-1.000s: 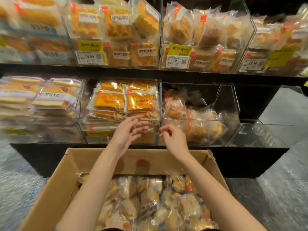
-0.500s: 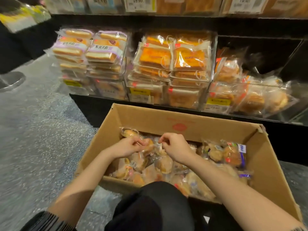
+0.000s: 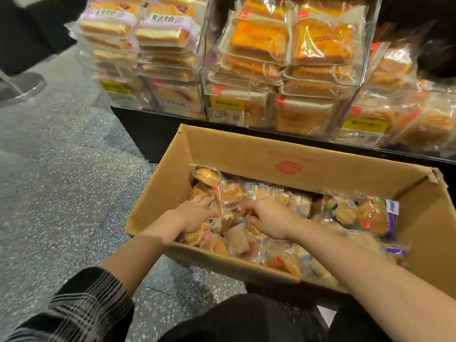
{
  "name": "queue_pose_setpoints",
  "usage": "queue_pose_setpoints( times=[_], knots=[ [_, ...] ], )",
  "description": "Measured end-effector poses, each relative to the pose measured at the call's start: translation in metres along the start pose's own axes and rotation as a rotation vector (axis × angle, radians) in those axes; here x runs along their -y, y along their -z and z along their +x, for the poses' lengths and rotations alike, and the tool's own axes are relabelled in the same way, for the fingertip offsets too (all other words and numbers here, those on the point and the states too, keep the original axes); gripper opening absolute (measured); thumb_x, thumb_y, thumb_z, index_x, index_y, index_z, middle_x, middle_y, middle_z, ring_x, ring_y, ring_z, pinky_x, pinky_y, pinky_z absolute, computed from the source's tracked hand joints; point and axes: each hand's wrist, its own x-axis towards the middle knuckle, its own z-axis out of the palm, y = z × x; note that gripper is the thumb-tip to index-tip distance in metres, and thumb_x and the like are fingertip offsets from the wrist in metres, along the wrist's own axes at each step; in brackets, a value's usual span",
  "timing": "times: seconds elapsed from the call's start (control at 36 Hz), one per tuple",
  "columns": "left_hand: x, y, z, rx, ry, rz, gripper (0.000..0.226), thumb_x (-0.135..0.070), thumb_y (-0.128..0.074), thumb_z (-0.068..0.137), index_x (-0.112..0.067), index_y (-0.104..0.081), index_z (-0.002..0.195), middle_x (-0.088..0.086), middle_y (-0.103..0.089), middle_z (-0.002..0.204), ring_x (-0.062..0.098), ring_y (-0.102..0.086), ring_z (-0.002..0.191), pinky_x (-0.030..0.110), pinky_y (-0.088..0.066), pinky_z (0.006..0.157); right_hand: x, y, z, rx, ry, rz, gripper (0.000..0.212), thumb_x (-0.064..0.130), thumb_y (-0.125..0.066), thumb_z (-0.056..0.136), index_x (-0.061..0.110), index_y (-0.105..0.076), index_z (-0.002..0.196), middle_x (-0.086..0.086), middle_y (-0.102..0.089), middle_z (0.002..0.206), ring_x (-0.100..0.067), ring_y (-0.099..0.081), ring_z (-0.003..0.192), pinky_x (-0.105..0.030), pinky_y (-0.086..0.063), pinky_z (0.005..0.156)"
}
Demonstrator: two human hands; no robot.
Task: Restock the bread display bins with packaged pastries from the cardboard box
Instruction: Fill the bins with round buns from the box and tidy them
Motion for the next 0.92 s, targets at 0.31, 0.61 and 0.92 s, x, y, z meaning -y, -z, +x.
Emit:
queue_pose_setpoints(
  times=[0.31, 0.61, 0.92],
  knots=[
    [0.009, -0.006, 0.01, -0.019, 0.07, 0.085, 0.027, -0.004, -0.06, 0.086, -0.018, -0.068, 0.108, 0.002, -0.01, 0.16, 0.028, -0.005, 0.147, 0.044, -0.033, 0.11, -0.014, 0.008, 0.002, 0.021, -0.012, 0.019, 0.032, 0.007, -0.043, 0.093, 0.017, -0.063, 0.116, -0.007, -0.069, 0.089, -0.026, -0.065, 0.082, -0.042, -0.054, 0.078],
    [0.001, 0.011, -0.013, -0.64, -0.177, -1.039, 0.046, -0.002, -0.085, 0.062, -0.042, -0.066, 0.047, -0.017, -0.045, 0.137, -0.018, -0.04, 0.117, 0.004, -0.034, 0.091, -0.028, 0.015, 0.007, 0.023, -0.314, 0.59, 0.037, 0.033, -0.039, 0.103, 0.003, -0.056, 0.118, -0.008, -0.064, 0.087, -0.019, -0.063, 0.076, -0.028, -0.052, 0.062],
    [-0.031, 0.029, -0.016, -0.893, -0.448, -1.31, 0.036, 0.004, -0.084, 0.058, -0.028, -0.069, 0.051, -0.008, -0.047, 0.142, 0.016, -0.045, 0.133, 0.033, -0.046, 0.101, -0.022, 0.038, -0.006, 0.155, -0.238, 1.569, 0.05, 0.05, -0.057, 0.079, 0.017, -0.062, 0.116, -0.01, -0.069, 0.114, -0.03, -0.065, 0.106, -0.044, -0.052, 0.091]
  ],
)
